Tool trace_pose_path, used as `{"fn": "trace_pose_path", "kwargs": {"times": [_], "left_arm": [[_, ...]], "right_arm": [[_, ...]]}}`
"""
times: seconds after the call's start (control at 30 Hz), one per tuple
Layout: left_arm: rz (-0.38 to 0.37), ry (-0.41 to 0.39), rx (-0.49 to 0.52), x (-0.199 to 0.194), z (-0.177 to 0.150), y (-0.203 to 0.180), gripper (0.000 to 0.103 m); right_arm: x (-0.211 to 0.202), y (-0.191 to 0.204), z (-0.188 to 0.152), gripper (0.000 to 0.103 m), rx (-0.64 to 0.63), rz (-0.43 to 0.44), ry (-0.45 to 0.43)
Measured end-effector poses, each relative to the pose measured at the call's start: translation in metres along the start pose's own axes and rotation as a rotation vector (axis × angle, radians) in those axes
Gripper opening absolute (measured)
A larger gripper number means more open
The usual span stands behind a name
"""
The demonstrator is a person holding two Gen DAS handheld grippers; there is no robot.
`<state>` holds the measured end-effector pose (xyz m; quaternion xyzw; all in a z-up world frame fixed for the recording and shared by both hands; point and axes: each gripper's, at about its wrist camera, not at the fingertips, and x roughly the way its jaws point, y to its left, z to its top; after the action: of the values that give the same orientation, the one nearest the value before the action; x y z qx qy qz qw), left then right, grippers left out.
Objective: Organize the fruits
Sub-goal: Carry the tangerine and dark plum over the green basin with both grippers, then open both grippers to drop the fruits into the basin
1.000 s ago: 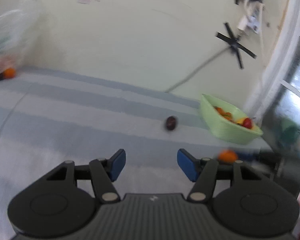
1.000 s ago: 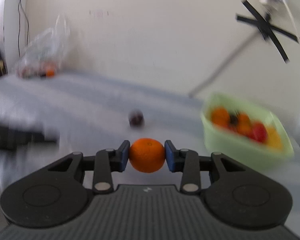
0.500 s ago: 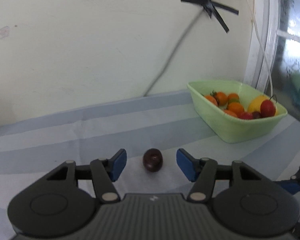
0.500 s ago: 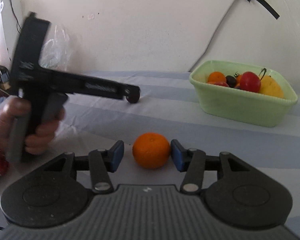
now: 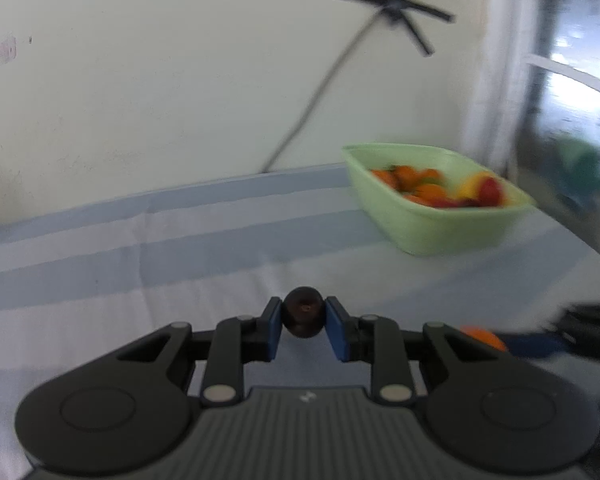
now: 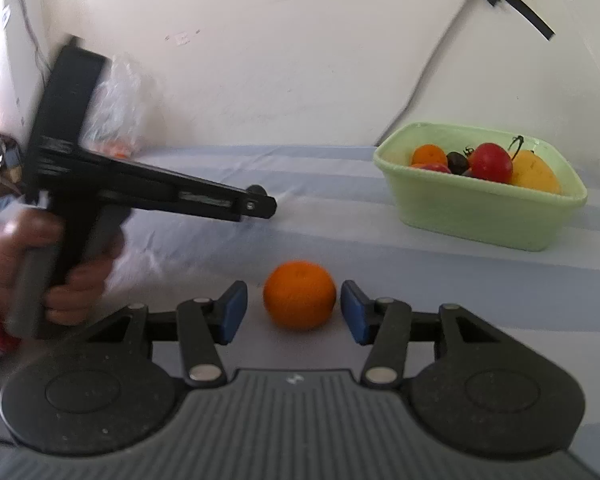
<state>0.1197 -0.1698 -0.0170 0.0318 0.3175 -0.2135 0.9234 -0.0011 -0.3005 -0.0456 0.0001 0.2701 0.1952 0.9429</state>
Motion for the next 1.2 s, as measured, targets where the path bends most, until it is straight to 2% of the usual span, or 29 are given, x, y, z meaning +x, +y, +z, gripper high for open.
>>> {"fn": "trace_pose_path", "kwargs": {"times": [0.03,0.17,0.37,0.47,0.57,0.7,0.83,0.9,0.97,1.07,1.2], "left_arm": [[-0.015,-0.006,0.011,-0.010,-0.007,-0.005,0.024],[-0.062,-0.001,0.013,-0.038,-0.027,-0.018,0.024],[-0.122,0.028,-0.004,-0.052,-0.048,-0.032,0.024],[-0.102,0.021,0.036,-0.050,-0.053,-0.040,0.024],[-0.114,0.034,0.025,-0.050,-0.047,-0.039,0.024],[-0.131,0.005,0.007,-0.050,-0.016,-0.033,0.024],[-0.152,-0.048,-0.016,-0.031,0.037,-0.033,0.024],[-0.178,-0.048,-0.037,-0.012,0.066,-0.033,0.024],[-0.205,-0.032,-0.065,0.006,0.088,-0.033,0.024],[-0.203,-0.017,-0.073,0.034,0.111,-0.036,0.024],[-0.208,0.029,-0.081,0.071,0.122,-0.043,0.024]], "right_arm": [[-0.003,0.001,-0.001,0.040,-0.007,-0.016,-0.005],[-0.010,0.000,-0.006,0.040,0.015,-0.013,-0.017],[-0.029,0.005,-0.019,0.040,0.000,-0.019,-0.023],[-0.034,0.004,-0.025,0.040,-0.006,-0.018,-0.020],[-0.036,0.001,-0.022,0.040,0.017,-0.013,-0.026],[-0.044,-0.016,-0.005,0.040,0.059,-0.043,-0.102],[-0.042,-0.043,0.028,0.040,0.079,-0.125,-0.214],[-0.032,-0.056,0.045,0.040,0.077,-0.154,-0.244],[-0.017,-0.064,0.057,0.040,0.060,-0.188,-0.255],[0.011,-0.074,0.067,0.040,0.024,-0.247,-0.242],[0.036,-0.089,0.067,0.041,0.032,-0.291,-0.222]]}}
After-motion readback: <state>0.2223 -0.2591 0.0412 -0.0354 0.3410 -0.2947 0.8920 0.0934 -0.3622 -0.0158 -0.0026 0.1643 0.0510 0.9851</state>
